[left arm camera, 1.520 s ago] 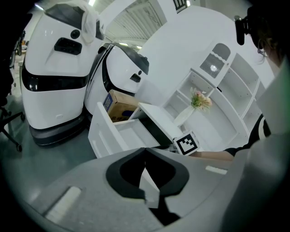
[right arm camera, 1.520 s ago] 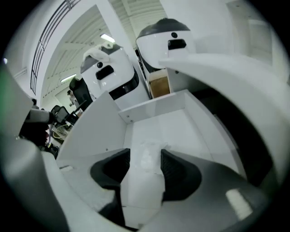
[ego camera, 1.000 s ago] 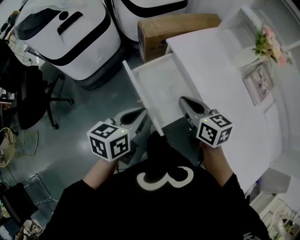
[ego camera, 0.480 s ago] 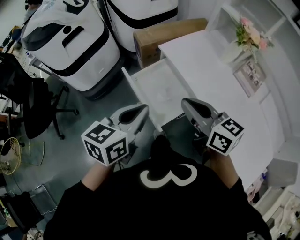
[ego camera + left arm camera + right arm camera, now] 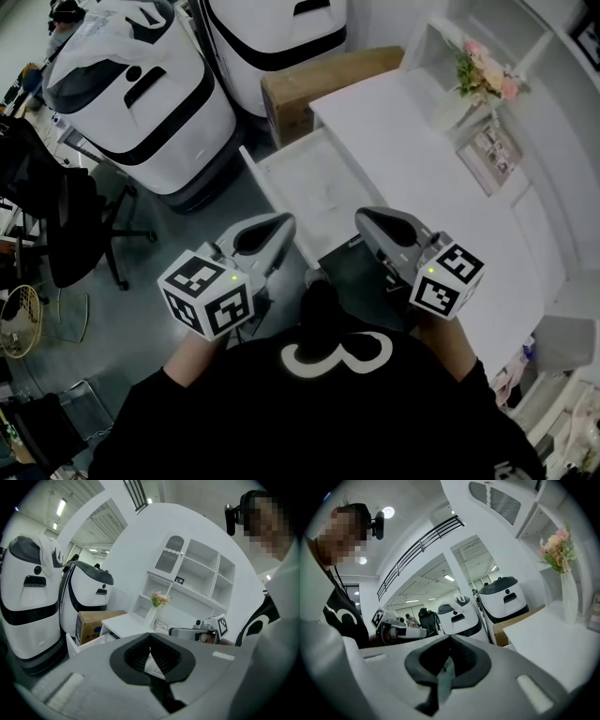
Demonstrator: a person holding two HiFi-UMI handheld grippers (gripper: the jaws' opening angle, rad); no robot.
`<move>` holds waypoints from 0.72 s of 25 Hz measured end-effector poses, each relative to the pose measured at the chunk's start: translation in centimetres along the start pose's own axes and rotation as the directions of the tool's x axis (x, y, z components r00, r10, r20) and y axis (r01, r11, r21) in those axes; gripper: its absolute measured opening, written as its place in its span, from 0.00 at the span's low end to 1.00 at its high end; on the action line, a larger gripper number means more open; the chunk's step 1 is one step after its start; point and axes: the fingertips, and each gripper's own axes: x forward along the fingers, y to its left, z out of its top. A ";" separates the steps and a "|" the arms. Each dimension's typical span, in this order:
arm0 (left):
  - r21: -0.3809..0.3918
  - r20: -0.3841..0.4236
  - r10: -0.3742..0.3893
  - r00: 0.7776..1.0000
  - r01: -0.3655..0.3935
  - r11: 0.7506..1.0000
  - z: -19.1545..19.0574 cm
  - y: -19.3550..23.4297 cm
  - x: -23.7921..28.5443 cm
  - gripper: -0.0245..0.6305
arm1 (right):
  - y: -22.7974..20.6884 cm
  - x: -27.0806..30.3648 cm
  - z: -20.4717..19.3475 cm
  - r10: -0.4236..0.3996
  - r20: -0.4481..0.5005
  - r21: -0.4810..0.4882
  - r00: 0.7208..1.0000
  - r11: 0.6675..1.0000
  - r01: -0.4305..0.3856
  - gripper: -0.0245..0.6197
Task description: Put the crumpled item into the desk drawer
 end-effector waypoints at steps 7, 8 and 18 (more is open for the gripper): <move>-0.009 -0.018 -0.003 1.000 0.003 1.000 -0.7 0.2 0.4 0.05 | -0.1 -0.1 -0.9 0.001 -0.021 0.009 1.000 1.000 -0.001 0.04; -0.010 -0.021 -0.003 1.000 0.003 1.000 -0.8 0.2 0.6 0.05 | -0.2 0.0 -1.0 0.003 -0.023 0.012 1.000 1.000 -0.003 0.04; -0.021 -0.036 -0.006 0.999 0.005 1.000 -1.1 0.5 2.0 0.05 | -1.5 0.2 -1.7 0.006 -0.044 0.032 0.999 0.999 -0.004 0.04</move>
